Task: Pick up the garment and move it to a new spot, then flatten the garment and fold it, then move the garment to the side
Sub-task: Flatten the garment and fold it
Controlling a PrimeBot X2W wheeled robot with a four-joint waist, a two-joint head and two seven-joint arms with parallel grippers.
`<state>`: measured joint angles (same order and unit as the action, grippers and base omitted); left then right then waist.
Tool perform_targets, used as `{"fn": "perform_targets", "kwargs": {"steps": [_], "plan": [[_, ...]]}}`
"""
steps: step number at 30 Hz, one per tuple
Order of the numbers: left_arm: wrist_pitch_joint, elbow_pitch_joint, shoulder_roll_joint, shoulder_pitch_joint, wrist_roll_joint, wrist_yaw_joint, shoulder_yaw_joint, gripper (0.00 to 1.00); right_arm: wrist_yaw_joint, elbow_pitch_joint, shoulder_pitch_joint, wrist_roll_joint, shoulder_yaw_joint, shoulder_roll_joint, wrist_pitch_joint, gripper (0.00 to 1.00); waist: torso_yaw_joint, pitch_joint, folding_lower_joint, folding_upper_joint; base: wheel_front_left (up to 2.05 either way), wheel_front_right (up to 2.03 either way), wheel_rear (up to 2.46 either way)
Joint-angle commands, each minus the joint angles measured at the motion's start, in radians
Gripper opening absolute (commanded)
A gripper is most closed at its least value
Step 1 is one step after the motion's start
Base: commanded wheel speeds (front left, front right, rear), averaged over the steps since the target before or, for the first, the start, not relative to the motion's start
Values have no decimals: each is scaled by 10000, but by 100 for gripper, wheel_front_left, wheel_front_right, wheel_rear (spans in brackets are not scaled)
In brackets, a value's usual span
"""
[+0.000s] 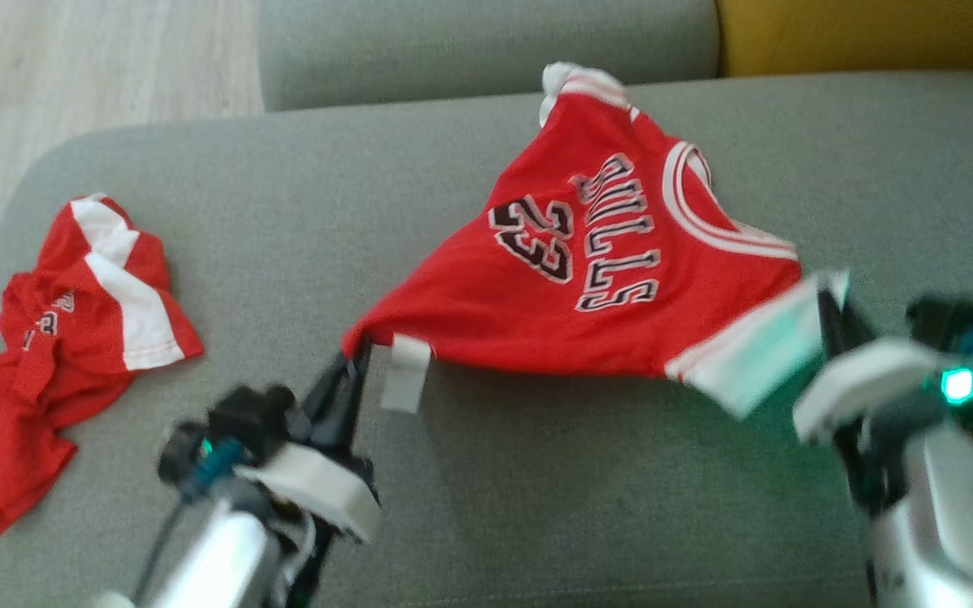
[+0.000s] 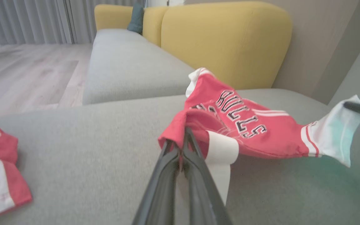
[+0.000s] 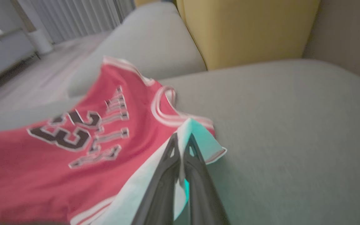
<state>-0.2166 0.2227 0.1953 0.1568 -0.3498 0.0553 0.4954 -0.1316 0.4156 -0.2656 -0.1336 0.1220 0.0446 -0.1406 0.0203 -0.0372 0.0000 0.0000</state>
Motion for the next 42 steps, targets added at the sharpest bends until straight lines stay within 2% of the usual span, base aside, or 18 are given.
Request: {"fn": "perform_targets", "kwargs": {"steps": [1, 7, 9, 15, 20, 26, 30, 34, 38, 41, 42], "plan": [[47, -563, 295, 876, -47, 9, -554, 0, 9, -717, -932, -160, -356, 56, 58, 0, -48, 201, 0, 0, 0, 0, 0], [1068, -1807, 991, 2729, 1, -169, -1066, 0, 9, -2126, -2798, -762, -752, 56, 84, 0, -107, 659, 0, 0, 0, 0, 0], [1479, -2018, 1195, 3442, 98, -274, -1121, 0, 9, -2194, -3538, -902, -708, 56, 139, 0, -102, 764, 0, 0, 0, 0, 0], [2301, -2234, 1636, 5196, 509, -303, -1308, 0, 9, -1817, -5529, -368, -219, 56, 195, 0, -53, 1087, 0, 0, 0, 0, 0], [2818, -2542, 1773, 5786, 491, -194, -1487, 0, 9, -1749, -6390, 212, 153, 56, -367, 0, -43, 1368, 0, 0, 0, 0, 0], [3604, -3163, 1737, 5686, -142, -63, -1743, 0, 9, -2367, -6478, 652, 246, 56, -1499, 0, -47, 1390, 0, 0, 0, 0, 0], [3965, -3163, 1931, 5690, -352, -183, -1788, 0, 9, -2562, -6495, 733, 151, 56, -2058, 0, 31, 1058, 0, 0, 0, 0, 0], [4508, -2494, 1940, 5988, -840, -596, -1662, 0, 9, -2052, -7004, 565, 9, 56, -2307, 0, 130, 404, 0, 0, 0, 0, 0], [4778, -1362, 1897, 7118, -1029, -957, -1642, 0, 9, -1148, -8514, 757, -345, 56, -2104, 0, 198, -962, 0, 0, 0, 0, 0], [4579, -184, 1897, 8528, -776, -1147, -1627, 0, 9, -181, -10164, 1128, -565, 56, -1382, 0, 243, -2033, 0, 0, 0, 0, 0], [4579, -184, 1897, 8528, -776, -1147, -1627, 0, 9, -181, -10164, 1128, -565, 56, -1382, 0, 243, -2033, 0, 0, 0, 0, 0]]}}
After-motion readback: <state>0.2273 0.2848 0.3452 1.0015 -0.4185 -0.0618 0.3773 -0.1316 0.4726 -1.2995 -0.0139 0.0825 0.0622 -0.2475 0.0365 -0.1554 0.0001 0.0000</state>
